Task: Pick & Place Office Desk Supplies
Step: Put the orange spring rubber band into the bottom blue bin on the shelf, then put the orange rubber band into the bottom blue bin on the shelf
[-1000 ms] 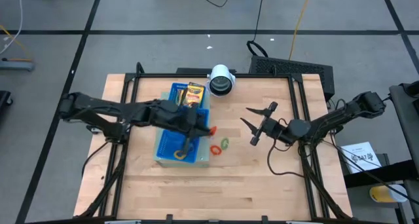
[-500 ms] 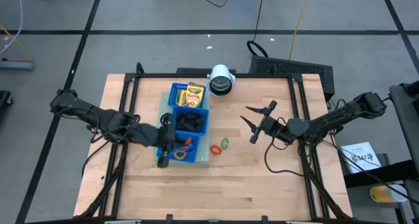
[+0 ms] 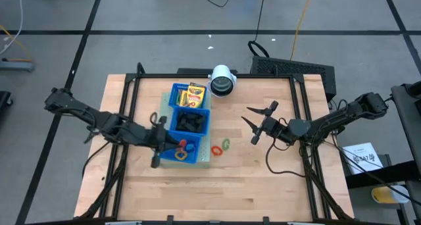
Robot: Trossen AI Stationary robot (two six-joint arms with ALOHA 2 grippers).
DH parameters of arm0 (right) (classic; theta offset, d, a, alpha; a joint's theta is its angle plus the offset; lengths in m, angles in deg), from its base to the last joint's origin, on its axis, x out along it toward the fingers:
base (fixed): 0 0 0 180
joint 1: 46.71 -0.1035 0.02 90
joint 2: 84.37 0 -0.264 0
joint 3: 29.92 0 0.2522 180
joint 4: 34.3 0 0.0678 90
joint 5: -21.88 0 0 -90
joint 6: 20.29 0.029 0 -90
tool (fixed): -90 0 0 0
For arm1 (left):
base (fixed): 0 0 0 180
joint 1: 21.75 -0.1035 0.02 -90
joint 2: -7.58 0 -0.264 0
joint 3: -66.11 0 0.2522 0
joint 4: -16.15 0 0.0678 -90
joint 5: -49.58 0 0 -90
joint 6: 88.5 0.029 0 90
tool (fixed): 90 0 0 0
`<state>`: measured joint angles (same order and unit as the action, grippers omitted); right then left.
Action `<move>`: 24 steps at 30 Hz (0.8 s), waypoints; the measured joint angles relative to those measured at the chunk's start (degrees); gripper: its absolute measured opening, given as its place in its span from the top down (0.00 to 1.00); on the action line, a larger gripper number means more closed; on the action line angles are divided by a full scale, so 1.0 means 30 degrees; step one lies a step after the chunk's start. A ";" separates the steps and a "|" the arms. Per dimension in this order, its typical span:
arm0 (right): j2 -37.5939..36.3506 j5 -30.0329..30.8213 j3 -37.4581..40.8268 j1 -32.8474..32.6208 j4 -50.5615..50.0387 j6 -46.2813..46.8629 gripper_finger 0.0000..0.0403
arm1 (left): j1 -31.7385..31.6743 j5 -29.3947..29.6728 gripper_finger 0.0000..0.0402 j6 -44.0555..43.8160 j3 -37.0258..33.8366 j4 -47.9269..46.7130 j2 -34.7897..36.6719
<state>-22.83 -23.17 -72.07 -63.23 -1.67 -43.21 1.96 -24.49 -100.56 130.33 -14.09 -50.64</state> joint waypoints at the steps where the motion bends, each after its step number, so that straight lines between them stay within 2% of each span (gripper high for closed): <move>1: -0.0007 0.0000 0.0000 0.0000 0.0019 0.0000 0.56 | 0.0004 0.0011 0.95 -0.0080 -0.0535 0.0148 0.0557; 5: -0.0007 -0.0007 0.0000 0.0000 0.0015 0.0000 0.56 | 0.0004 0.0041 0.94 -0.0183 -0.2304 0.1322 0.2026; 10: -0.0007 -0.0007 0.0000 0.0000 0.0015 -0.0001 0.56 | 0.0004 0.0042 0.90 -0.0754 -0.3169 0.2709 0.2282; 14: -0.0007 -0.0003 0.0000 0.0007 0.0008 -0.0007 0.56 | -0.0045 0.0238 0.80 -0.1629 -0.3169 0.2752 0.2273; 19: -0.0007 -0.0007 0.0000 0.0007 0.0004 -0.0007 0.56 | -0.0324 0.0667 0.62 -0.2308 -0.3169 0.2751 0.2283; 24: 0.0003 -0.0035 0.0000 0.0015 0.0001 0.0232 0.56 | -0.0309 0.0667 0.47 -0.0847 -0.3169 0.3515 0.2309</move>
<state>-22.82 -23.28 -72.07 -63.18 -1.67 -42.52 1.03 -22.49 -103.10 120.82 -3.55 -43.71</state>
